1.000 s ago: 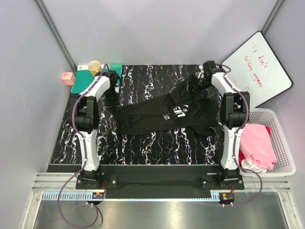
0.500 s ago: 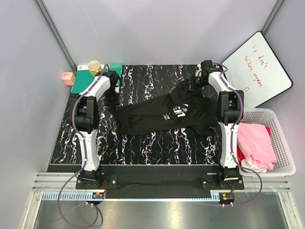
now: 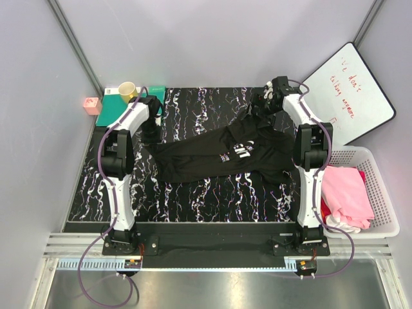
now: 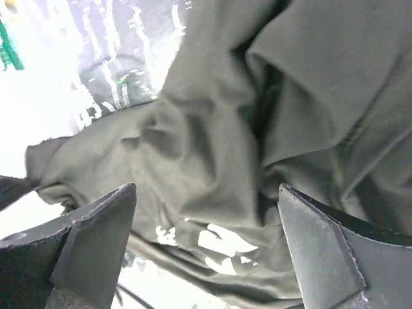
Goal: Fold and stack the t-shirts
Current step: Flatten out the tshirt
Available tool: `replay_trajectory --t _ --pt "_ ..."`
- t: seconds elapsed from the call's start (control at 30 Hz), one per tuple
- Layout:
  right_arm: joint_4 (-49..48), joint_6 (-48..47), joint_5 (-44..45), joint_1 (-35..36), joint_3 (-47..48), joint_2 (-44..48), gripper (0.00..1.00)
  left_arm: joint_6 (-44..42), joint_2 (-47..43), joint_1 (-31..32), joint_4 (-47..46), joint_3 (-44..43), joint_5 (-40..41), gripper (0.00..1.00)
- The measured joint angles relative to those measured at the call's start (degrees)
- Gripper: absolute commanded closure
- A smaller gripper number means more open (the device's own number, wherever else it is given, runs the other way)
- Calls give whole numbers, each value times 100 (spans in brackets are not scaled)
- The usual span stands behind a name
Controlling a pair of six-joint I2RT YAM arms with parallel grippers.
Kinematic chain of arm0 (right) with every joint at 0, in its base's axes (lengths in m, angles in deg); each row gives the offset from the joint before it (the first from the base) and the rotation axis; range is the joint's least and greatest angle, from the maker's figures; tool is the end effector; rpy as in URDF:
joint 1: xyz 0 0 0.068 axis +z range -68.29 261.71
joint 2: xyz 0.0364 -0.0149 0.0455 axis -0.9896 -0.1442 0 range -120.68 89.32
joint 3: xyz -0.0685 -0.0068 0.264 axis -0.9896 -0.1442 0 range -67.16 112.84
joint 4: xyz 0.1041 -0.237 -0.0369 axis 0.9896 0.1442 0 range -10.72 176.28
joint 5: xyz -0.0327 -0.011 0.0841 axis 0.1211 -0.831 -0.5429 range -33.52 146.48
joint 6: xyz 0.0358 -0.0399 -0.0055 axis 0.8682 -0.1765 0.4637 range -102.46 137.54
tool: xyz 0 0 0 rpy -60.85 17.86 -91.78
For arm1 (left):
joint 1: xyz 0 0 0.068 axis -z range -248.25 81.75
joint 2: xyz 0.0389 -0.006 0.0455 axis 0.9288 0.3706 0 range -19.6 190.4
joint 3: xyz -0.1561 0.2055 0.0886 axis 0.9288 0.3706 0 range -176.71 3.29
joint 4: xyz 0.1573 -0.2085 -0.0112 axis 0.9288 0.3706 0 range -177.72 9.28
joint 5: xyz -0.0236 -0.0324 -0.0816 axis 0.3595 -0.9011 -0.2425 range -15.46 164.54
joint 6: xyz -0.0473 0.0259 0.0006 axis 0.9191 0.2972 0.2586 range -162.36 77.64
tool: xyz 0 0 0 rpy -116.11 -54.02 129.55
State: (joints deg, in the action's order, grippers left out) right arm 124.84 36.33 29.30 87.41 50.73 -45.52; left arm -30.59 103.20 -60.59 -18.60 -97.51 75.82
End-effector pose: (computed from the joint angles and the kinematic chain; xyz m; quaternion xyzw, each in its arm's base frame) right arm 0.5026 0.0665 0.1929 0.0521 0.9444 0.2721 0.1773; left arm 0.4069 -0.0539 0.1897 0.0358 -0.9993 -0.0127 0.0078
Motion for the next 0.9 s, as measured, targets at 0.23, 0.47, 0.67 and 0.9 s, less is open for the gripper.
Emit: replay_trajectory --t 0.23,0.47,0.67,0.9 --pt "101 0 -192 9 2 11 0 -35 7 0 2 0 0 100" --pt "83 39 -9 22 -417 57 0 -48 7 0 4 0 0 100" --pt "74 52 76 35 -780 315 11 -83 7 0 2 0 0 100" --pt "-46 138 -39 68 -780 428 56 -85 7 0 0 2 0 100"
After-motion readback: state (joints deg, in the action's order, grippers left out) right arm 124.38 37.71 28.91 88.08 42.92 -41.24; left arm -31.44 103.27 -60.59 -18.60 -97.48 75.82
